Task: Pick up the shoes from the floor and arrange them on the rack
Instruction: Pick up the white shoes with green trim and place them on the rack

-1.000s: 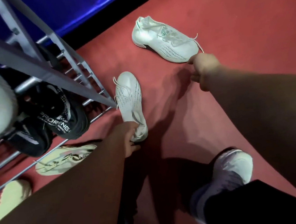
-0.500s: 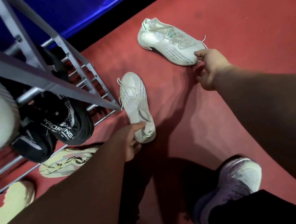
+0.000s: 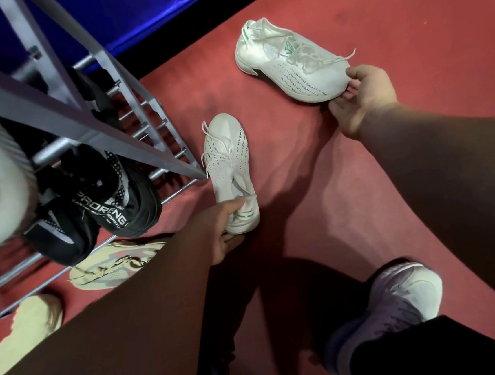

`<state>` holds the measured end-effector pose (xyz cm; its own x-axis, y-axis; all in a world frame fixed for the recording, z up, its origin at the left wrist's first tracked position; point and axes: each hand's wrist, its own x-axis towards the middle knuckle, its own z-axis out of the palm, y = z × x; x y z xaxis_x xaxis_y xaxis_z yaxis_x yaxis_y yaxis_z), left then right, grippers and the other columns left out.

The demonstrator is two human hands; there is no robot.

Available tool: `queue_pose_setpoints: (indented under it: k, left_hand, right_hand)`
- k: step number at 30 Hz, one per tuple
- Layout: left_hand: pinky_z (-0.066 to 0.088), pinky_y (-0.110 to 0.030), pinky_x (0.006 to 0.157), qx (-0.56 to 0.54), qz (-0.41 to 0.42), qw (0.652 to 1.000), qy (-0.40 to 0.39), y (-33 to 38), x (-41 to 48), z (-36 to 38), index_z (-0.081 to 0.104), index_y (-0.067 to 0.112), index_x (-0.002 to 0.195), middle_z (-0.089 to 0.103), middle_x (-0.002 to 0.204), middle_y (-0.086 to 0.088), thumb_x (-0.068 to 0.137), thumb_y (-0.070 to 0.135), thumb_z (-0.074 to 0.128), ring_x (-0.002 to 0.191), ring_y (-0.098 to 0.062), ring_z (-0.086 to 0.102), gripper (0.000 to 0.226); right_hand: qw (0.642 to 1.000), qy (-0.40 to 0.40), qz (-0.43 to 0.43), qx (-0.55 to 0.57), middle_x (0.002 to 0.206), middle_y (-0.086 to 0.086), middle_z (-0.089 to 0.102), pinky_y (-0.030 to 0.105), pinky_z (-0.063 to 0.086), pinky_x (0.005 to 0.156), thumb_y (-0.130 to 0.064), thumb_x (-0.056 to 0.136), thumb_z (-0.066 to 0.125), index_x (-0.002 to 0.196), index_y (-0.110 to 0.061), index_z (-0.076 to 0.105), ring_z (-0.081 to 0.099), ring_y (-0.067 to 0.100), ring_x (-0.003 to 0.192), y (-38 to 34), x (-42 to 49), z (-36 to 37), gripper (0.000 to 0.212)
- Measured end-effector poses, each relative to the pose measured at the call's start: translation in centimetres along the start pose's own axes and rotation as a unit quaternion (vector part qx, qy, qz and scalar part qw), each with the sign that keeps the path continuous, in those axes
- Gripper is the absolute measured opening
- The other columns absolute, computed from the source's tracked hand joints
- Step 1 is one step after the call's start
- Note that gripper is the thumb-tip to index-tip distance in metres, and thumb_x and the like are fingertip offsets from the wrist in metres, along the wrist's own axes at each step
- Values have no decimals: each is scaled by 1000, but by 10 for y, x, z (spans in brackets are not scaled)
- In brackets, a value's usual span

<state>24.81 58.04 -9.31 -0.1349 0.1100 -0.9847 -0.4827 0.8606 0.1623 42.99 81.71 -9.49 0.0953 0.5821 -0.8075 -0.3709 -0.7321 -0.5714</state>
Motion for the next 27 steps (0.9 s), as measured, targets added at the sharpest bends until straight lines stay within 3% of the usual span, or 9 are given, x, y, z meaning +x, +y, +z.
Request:
queue_pose_setpoints:
  k: [3, 8, 13, 16, 20, 24, 27]
  left_hand:
    - [54, -32, 75, 25, 0, 1000, -9, 2, -1, 2, 66, 22, 104, 71, 93, 2, 87, 38, 73, 81, -14, 66, 25]
    - [50, -29, 65, 57, -6, 998, -22, 5, -2, 6, 67, 24, 109, 71, 89, 5, 87, 47, 71, 74, -12, 65, 31]
    - [46, -27, 63, 65, -13, 998, -21, 5, -6, 7, 66, 26, 104, 70, 80, 8, 88, 51, 68, 71, -8, 62, 30]
    - [47, -27, 64, 61, -13, 998, -15, 5, -12, 4, 66, 26, 113, 72, 88, 8, 86, 51, 71, 77, -8, 65, 37]
    - [52, -29, 67, 49, 5, 999, -3, 8, -27, -3, 63, 27, 118, 71, 101, 6, 85, 53, 71, 86, -11, 65, 43]
    - [51, -28, 62, 62, 65, 996, 4, 13, -57, -6, 61, 26, 116, 67, 93, 4, 94, 50, 60, 77, -12, 61, 33]
    - [49, -28, 58, 103, 87, 991, 15, 11, -88, -13, 60, 21, 102, 63, 81, 2, 99, 44, 52, 66, -13, 57, 25]
  right_hand:
    - [1000, 2, -4, 1, 64, 1, 68, 34, 62, 84, -18, 90, 64, 103, -9, 65, 73, 19, 67, -3, 1, 5, 16]
    - [987, -29, 11, -156, 89, -4, 68, 21, 57, 62, -39, 86, 73, 113, -23, 72, 67, 14, 71, 2, 0, 16, 31]
    - [951, -83, 76, -287, 85, 2, 69, 20, 49, 49, -23, 98, 62, 109, -16, 62, 64, 12, 62, 16, -5, 31, 13]
    - [931, -97, 117, -333, 80, 5, 63, 22, 53, 53, -16, 100, 57, 99, -12, 57, 61, 12, 64, 23, -13, 31, 4]
    - [915, -88, 117, -376, 74, 6, 58, 22, 52, 54, -12, 100, 51, 92, -10, 55, 53, 13, 59, 20, -36, 23, 9]
    - [917, -77, 80, -384, 70, 5, 58, 25, 50, 59, -11, 97, 51, 92, -12, 58, 51, 14, 55, 9, -84, 20, 9]
    - [918, -65, 65, -386, 67, 3, 59, 26, 51, 60, -15, 94, 57, 85, -11, 61, 54, 14, 55, 4, -129, 22, 11]
